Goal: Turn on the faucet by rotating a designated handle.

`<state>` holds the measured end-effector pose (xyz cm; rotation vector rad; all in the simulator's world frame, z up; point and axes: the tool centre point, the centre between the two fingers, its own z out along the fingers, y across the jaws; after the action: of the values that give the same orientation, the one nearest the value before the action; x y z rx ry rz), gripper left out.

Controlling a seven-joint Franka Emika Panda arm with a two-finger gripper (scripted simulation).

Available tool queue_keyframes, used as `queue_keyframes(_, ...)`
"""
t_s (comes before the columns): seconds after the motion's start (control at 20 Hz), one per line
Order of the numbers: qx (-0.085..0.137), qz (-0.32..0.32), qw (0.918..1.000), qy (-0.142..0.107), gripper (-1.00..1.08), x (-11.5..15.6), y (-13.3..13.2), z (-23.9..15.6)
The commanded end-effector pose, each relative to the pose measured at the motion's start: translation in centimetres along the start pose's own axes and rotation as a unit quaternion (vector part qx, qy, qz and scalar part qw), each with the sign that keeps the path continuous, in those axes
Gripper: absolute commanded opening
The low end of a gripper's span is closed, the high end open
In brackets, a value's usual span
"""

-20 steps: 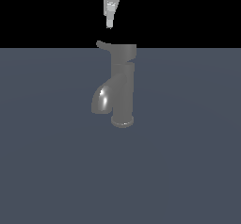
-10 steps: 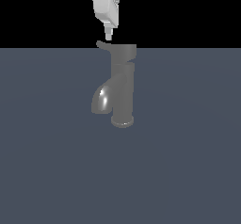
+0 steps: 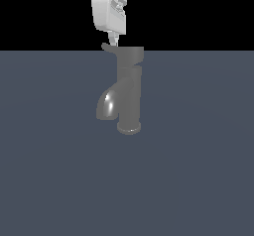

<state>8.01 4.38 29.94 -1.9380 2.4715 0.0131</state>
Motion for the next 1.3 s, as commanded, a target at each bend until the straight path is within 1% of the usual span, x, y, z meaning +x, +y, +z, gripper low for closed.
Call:
queue_keyframes(0.0, 0.002, 0.008, 1.0000, 0.002, -1.00, -0.1, -0.2, 0.2)
queue_keyframes(0.35, 0.003, 0.011, 0.9999, 0.003, -1.00, -0.2, -0.3, 0.3)
queue_keyframes(1.25, 0.003, 0.011, 0.9999, 0.003, -1.00, -1.6, 4.4, 0.3)
